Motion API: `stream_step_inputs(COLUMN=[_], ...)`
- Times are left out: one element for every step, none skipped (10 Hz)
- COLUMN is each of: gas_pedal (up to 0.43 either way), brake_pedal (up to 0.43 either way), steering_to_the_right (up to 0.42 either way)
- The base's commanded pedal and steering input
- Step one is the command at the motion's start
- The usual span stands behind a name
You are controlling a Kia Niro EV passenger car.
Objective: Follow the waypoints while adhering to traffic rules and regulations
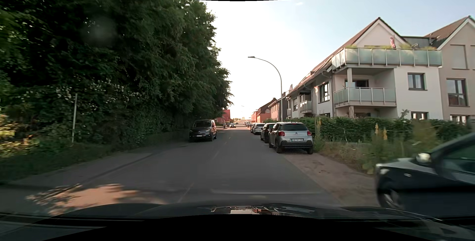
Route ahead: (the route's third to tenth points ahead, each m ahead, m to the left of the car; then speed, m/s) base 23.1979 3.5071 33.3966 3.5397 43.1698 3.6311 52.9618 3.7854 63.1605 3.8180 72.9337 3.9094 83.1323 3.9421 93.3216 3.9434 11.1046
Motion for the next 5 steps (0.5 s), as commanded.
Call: stream_step_inputs(gas_pedal=[0.157,0.157,0.157,0.169,0.169], brake_pedal=[0.000,0.000,0.000,0.000,0.000], steering_to_the_right=[-0.018,-0.020,-0.018,-0.015,-0.012])
